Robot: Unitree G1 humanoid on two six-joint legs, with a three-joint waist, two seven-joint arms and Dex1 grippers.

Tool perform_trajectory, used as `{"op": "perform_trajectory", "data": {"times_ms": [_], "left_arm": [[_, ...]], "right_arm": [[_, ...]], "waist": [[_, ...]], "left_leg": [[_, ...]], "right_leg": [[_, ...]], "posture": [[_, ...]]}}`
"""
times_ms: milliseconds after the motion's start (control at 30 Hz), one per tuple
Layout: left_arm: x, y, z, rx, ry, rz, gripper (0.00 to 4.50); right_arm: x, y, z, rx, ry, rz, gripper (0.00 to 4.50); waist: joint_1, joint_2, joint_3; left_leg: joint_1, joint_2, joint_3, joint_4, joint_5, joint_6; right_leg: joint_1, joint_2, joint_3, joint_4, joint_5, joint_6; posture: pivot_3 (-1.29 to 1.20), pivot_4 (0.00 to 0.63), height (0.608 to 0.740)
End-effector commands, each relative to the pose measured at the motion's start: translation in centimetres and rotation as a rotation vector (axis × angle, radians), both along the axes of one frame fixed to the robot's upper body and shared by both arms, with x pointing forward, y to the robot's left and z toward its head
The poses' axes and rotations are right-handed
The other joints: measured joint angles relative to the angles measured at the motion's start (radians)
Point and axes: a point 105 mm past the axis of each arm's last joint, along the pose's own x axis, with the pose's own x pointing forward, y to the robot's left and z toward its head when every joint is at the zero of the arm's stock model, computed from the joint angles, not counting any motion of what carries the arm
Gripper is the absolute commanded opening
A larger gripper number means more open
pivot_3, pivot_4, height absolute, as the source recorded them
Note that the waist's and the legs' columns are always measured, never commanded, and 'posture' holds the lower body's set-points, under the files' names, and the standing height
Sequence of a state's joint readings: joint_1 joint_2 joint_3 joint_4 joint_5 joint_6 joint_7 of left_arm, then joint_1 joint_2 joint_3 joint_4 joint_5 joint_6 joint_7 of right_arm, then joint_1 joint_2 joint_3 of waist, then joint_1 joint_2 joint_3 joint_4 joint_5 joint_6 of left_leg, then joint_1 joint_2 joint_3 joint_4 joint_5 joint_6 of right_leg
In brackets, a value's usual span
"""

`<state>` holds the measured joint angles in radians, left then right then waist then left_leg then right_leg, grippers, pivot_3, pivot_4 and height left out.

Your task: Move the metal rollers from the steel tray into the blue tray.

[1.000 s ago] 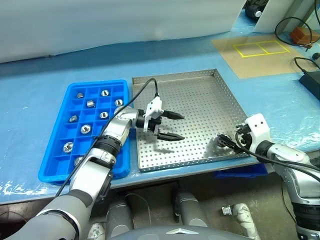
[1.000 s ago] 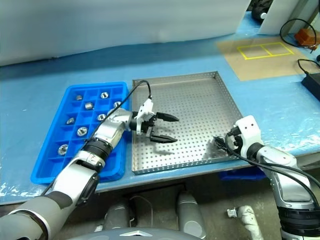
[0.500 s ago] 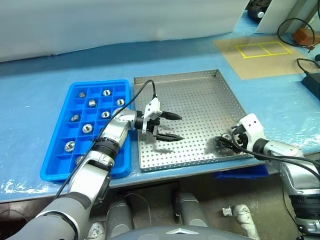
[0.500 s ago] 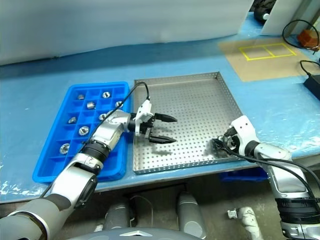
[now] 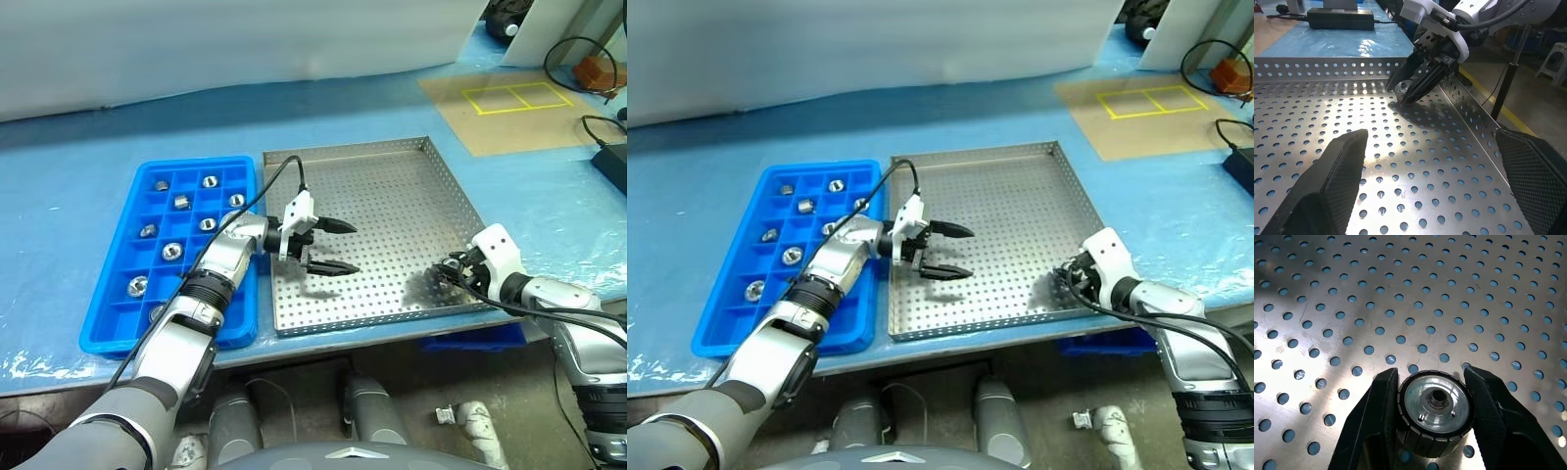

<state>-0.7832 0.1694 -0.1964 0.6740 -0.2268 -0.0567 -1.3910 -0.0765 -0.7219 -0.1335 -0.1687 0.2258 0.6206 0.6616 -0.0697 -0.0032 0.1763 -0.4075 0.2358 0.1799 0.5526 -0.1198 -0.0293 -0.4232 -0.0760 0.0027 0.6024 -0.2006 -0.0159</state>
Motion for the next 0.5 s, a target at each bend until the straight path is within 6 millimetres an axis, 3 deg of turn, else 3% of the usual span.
{"op": "perform_trajectory", "data": {"times_ms": [33,300,500], "left_arm": [[0.3,0.6,1.5,-0.022,-0.043,0.006,4.39],[0.6,5.2,2.9,0.03,-0.088,0.083,4.39],[0.8,8.7,3.5,0.077,-0.124,0.192,4.39]], "right_arm": [[0.5,0.5,0.5,-0.009,-0.019,0.012,1.7],[3.2,5.5,4.9,0.016,-0.171,0.188,1.7],[5.5,9.3,7.1,0.084,-0.246,0.291,1.7]], "waist": [[-0.001,0.0,0.0],[-0.015,0.0,0.0],[0.006,0.001,0.0]], "left_leg": [[0.0,0.0,0.0,0.0,0.0,0.0],[0.001,0.001,0.0,0.001,0.0,0.0],[0.0,0.001,0.0,0.0,0.0,-0.001]], "right_leg": [[0.0,0.0,0.0,0.0,0.0,0.0],[-0.002,0.001,0.0,0.004,0.0,0.0],[-0.002,0.0,0.0,0.004,0.001,-0.001]], "posture": [[-0.59,0.15,0.74],[-0.49,0.15,0.74],[-0.35,0.15,0.74]]}}
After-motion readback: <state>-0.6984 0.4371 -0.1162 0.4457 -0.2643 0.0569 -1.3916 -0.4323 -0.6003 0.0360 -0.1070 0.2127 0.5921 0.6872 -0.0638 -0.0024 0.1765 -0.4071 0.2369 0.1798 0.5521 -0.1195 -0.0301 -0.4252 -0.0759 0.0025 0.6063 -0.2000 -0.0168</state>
